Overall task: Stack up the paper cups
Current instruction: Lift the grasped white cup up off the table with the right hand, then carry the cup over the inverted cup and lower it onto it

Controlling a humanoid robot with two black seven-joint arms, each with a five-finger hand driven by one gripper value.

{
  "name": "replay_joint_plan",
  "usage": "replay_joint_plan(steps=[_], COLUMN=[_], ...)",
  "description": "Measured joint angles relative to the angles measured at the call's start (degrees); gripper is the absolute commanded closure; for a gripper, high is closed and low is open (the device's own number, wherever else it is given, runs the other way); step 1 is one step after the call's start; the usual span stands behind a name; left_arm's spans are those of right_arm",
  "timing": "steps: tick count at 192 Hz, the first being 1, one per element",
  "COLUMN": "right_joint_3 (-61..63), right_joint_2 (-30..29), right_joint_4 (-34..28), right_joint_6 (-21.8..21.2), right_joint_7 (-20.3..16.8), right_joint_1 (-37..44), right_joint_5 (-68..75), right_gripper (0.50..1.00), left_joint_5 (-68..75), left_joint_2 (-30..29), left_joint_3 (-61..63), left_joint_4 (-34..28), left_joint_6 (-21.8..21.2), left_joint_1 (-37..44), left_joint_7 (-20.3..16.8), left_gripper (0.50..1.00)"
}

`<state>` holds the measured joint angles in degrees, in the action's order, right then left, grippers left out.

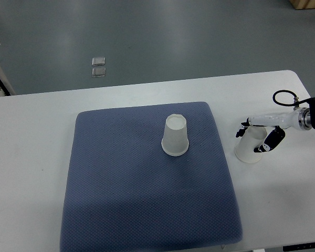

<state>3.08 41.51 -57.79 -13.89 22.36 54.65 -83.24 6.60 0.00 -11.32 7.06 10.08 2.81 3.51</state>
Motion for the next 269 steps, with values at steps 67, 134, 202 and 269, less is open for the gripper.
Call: replay_joint_plan(steps=[67, 134, 202, 269], right_joint_3=[0.2, 0.6, 0.9, 13.7], right_joint_2=[0.2, 0.9, 2.1, -0.6], right_joint_4=[0.1, 0.4, 0.2, -2.8], right_joint_6=[0.2, 0.3, -0.7, -16.0], right_joint_7=[1.3, 3.2, 3.8, 5.3], right_joint_1=[0.3, 0.5, 7.9, 11.7], right_joint_5=[0.0, 0.1, 0.9, 2.2], right_gripper=[1.0, 1.0, 1.0, 1.0], left_joint_5=[0.0, 0.0, 0.0, 0.0], left_joint_2=[0.0, 0.0, 0.0, 0.0], left_joint_3=[0.0, 0.0, 0.0, 0.0], left_joint_4=[0.0, 0.0, 0.0, 0.0], left_joint_6=[0.0, 0.0, 0.0, 0.0], left_joint_1=[0.0, 0.0, 0.0, 0.0], left_joint_7=[0.0, 0.0, 0.0, 0.0], left_gripper=[0.5, 0.5, 0.5, 0.5])
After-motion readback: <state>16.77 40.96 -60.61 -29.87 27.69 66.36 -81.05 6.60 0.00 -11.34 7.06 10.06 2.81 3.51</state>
